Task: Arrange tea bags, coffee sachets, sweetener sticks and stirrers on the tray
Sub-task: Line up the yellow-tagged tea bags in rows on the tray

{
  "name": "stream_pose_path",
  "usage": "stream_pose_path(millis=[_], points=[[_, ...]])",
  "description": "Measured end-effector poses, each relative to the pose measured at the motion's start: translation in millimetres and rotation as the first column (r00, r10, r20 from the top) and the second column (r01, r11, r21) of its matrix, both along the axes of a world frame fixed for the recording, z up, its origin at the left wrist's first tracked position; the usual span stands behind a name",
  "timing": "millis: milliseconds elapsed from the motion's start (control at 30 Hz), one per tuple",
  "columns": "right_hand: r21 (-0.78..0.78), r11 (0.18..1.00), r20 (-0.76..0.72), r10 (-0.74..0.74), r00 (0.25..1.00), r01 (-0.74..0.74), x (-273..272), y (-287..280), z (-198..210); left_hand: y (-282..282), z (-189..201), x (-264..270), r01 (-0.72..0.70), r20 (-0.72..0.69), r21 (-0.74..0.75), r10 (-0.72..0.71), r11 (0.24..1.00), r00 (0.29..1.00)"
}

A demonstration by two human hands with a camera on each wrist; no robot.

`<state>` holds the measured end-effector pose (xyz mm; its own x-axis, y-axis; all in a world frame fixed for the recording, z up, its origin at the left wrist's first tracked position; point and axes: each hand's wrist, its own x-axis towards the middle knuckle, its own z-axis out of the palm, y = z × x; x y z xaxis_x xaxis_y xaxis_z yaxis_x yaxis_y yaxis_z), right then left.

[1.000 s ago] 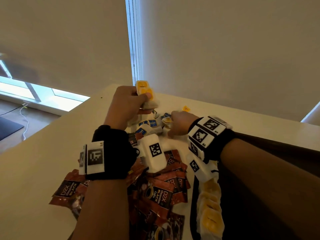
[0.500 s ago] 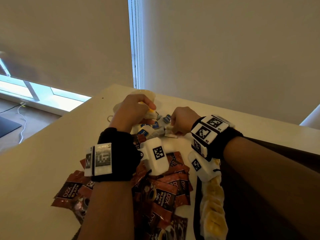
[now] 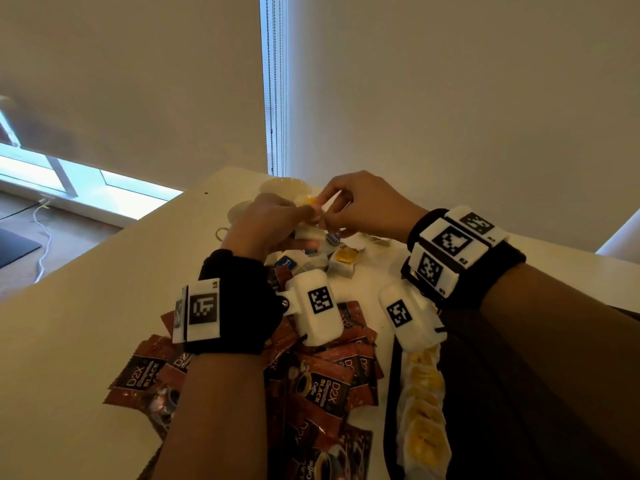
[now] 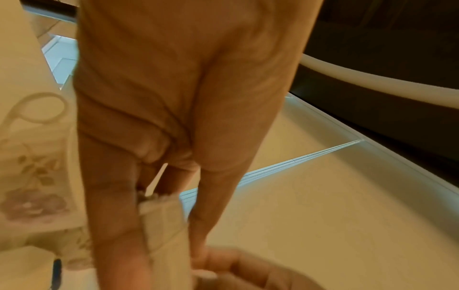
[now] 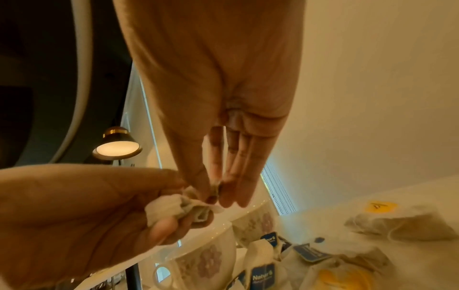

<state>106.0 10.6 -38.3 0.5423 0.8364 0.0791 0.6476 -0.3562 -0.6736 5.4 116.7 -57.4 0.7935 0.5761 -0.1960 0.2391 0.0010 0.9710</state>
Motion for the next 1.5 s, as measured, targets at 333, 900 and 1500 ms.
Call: stream_pose_path(millis=[333,900,1500], points=[[-0.665,0.745,0.094,0.156,0.983,-0.055,-5.5,5.7,-16.6,12.2,-4.7,-6.3,-0.046,-0.068,0.016,0.047,0.999,0.997],[0.058,0.994,-0.077,0.099,0.992,-0.095,5.7,-8.5,28.1,-5.9,6.7,-4.3,-0.031,0.067,-0.13,0.04,0.991,0.997],[-0.572,0.782,0.216,-0.149,0.965,0.249,75.5,1.3,-44.5,1.1,5.3,-3.6,-0.083,0.291,-0.237,0.153,0.968,0.944]])
